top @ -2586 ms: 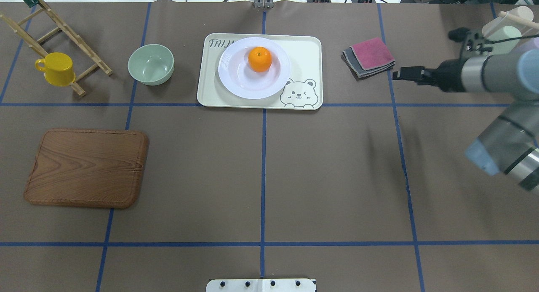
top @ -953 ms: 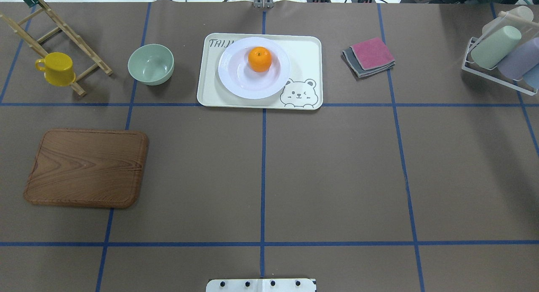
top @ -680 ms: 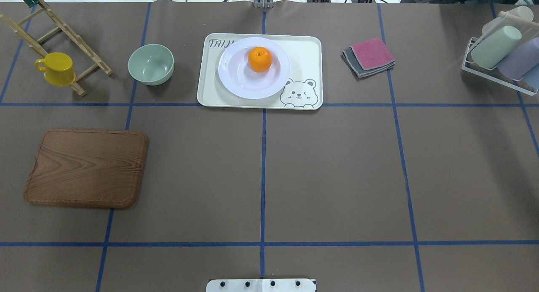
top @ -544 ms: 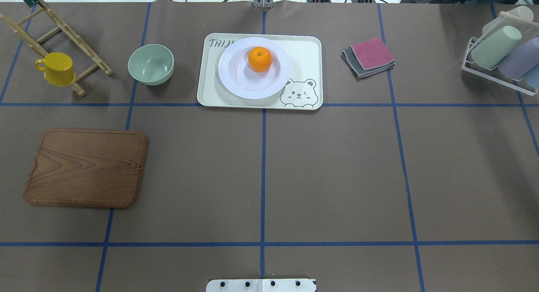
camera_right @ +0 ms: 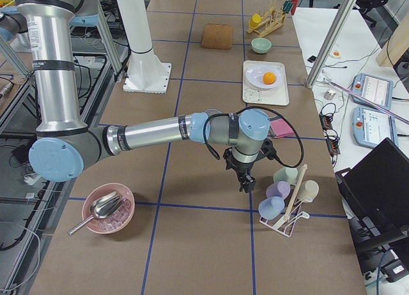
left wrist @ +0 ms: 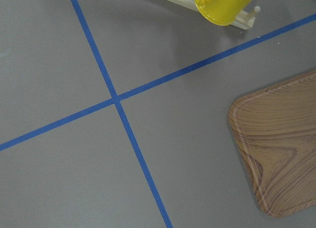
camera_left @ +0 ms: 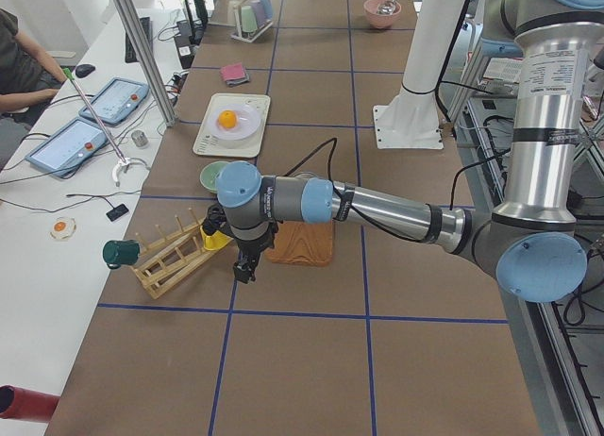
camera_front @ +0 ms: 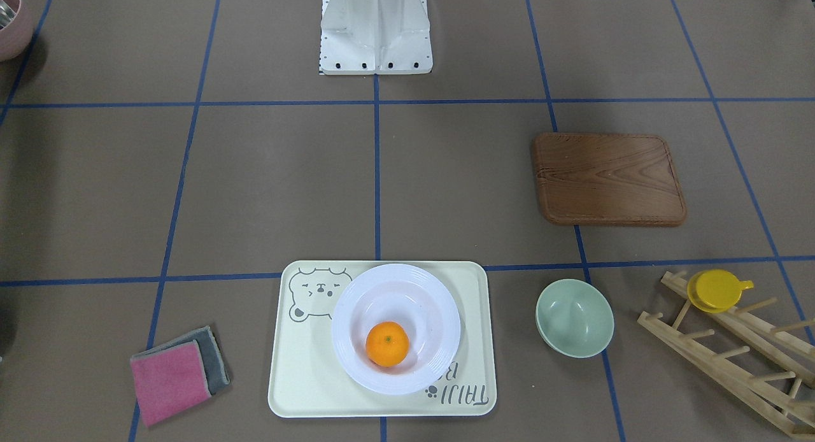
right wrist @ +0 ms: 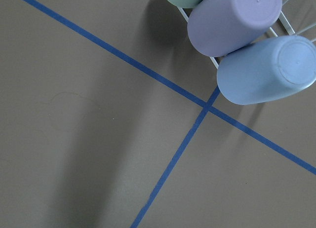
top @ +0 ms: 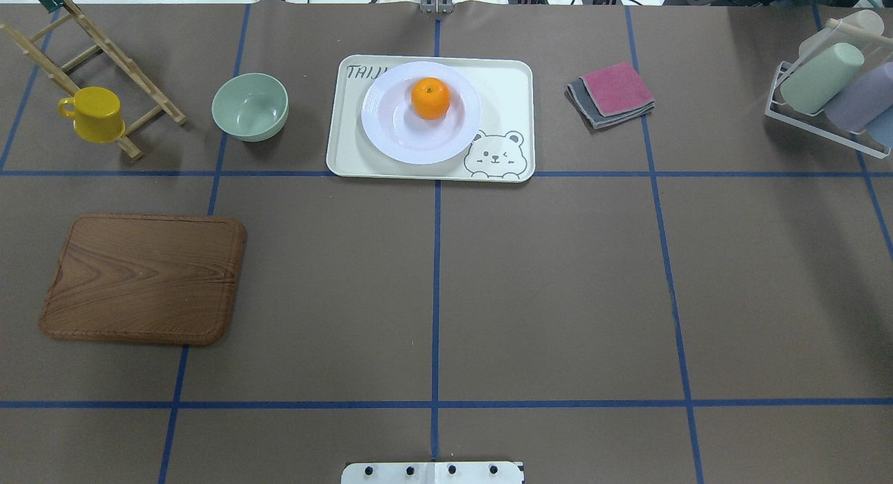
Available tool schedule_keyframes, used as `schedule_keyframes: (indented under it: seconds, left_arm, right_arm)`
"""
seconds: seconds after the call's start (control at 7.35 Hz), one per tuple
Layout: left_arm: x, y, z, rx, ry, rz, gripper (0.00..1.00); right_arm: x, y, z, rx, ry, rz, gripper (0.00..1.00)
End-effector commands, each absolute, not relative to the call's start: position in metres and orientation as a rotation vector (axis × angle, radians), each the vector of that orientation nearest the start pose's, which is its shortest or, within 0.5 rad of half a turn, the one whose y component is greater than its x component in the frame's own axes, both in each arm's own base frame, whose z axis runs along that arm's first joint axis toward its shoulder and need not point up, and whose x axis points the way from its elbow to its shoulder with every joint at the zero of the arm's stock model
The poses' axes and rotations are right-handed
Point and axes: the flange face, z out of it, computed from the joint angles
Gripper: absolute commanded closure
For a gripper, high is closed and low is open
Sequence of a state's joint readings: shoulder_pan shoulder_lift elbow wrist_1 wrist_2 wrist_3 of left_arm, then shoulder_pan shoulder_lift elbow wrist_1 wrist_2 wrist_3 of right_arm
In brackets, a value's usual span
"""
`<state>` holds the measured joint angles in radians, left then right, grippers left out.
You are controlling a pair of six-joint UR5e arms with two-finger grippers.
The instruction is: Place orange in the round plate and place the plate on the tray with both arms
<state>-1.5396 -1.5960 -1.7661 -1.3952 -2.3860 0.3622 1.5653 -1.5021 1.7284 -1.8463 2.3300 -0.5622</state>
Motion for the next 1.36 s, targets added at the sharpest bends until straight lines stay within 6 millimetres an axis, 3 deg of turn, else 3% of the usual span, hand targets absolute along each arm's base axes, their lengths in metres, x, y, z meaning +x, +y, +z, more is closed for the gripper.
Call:
schedule_keyframes:
  seconds: [0.0, 0.82, 1.09, 1.22]
  left_arm:
    - [-0.045, -0.497, 0.557, 0.206, 0.805, 0.385, 0.0]
    - [-0.044, -0.498, 0.555, 0.237, 0.799, 0.397, 0.0]
    - [-0.043, -0.503, 0.572, 0.215, 0.802, 0.391, 0.0]
    - [-0.043, -0.502, 0.565, 0.271, 0.796, 0.402, 0.0]
  right_arm:
    - [0.059, -0.507, 0.572, 0.177, -0.781, -0.519, 0.0]
    - [0.05, -0.509, 0.557, 0.209, -0.827, -0.533, 0.0]
    - [0.047, -0.51, 0.553, 0.211, -0.828, -0.535, 0.0]
    - [0.047, -0.509, 0.559, 0.202, -0.829, -0.533, 0.0]
